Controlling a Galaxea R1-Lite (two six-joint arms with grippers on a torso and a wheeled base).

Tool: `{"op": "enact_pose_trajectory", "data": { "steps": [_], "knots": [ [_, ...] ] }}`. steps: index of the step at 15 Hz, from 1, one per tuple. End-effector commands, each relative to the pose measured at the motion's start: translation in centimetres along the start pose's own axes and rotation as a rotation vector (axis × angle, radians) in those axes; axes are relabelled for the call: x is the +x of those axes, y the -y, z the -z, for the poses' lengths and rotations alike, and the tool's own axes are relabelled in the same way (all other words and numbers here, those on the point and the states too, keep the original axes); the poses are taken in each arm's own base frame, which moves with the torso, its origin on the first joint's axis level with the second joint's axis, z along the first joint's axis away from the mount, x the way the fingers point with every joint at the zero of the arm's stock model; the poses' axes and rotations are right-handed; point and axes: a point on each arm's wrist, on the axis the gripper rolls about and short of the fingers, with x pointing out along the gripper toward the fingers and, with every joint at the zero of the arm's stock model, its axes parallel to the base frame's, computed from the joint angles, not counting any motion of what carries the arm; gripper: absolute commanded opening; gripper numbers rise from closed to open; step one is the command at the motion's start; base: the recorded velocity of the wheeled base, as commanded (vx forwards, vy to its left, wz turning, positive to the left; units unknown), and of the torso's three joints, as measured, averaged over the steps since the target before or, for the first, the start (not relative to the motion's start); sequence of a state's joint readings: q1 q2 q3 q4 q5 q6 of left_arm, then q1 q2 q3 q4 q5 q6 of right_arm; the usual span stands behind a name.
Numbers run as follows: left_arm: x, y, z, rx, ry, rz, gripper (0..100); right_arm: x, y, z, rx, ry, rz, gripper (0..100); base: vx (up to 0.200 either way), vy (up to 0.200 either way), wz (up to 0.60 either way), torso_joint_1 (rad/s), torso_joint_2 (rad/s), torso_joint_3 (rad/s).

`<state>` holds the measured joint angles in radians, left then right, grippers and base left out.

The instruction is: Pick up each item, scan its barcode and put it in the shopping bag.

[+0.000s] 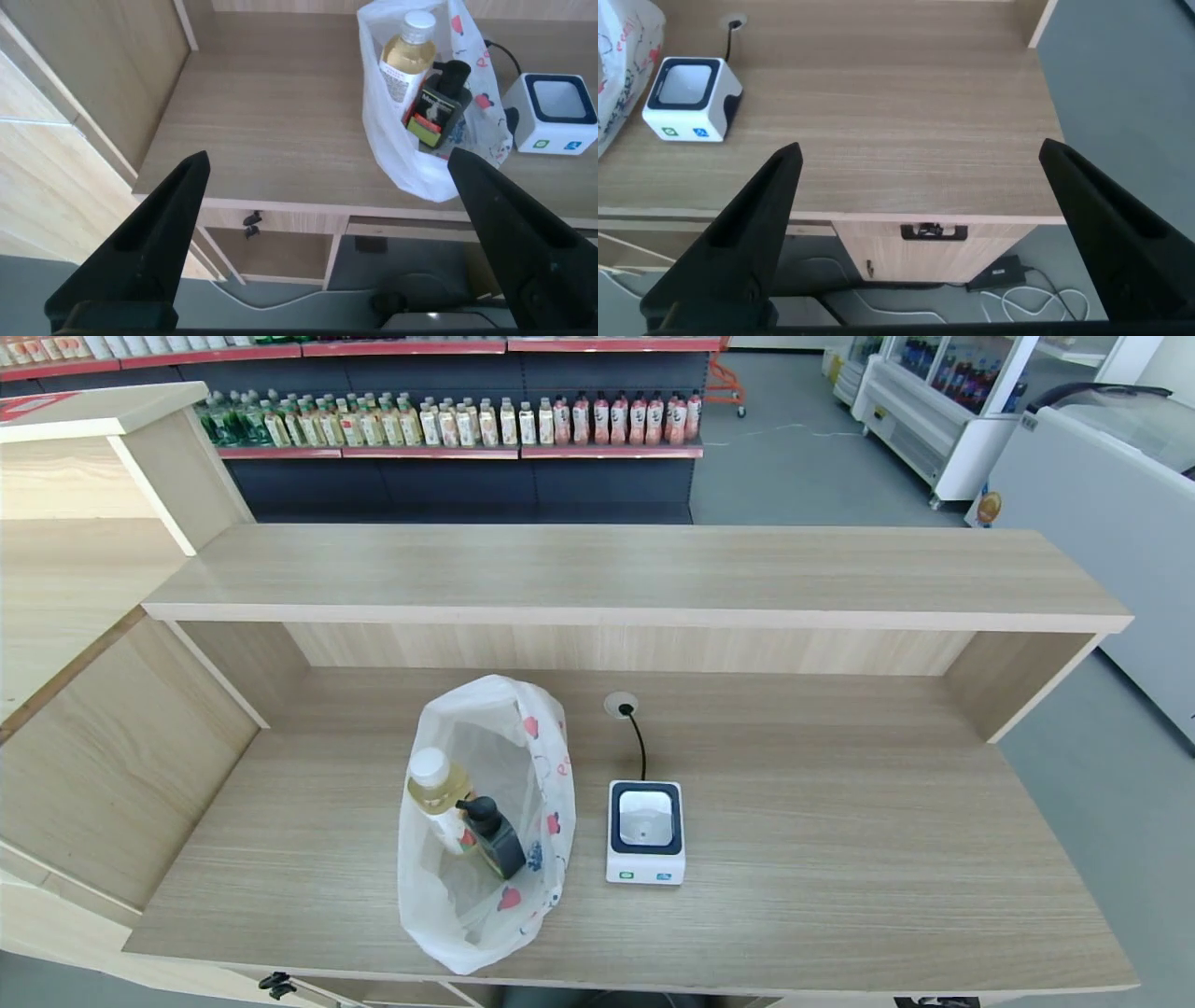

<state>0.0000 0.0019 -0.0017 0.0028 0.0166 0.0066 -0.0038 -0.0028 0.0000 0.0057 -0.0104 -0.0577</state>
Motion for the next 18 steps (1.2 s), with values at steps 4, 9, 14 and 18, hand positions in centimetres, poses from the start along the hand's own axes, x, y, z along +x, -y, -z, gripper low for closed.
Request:
{"op": "enact_pose_trajectory", "data": {
  "steps": [4,9,14,18],
  "knots": [
    [-0.01,0.0,0.01,0.0,0.001,-0.002,100,0.02,0.0,0.0,0.01,-0.003,-0.002,100,0.0,0.0,0.0,0.0,0.0,0.0],
    [0.0,0.0,0.01,0.0,0.0,-0.002,100,0.02,0.0,0.0,0.007,-0.003,-0.002,0,0.0,0.0,0.0,0.0,0.0,0.0],
    [0.0,0.0,0.01,0.0,0.0,-0.002,100,0.02,0.0,0.0,0.01,-0.003,-0.001,0,0.0,0.0,0.0,0.0,0.0,0.0],
    [0.0,0.0,0.01,0.0,0.0,-0.002,100,0.02,0.0,0.0,0.012,-0.003,-0.002,0,0.0,0.0,0.0,0.0,0.0,0.0]
  ]
}}
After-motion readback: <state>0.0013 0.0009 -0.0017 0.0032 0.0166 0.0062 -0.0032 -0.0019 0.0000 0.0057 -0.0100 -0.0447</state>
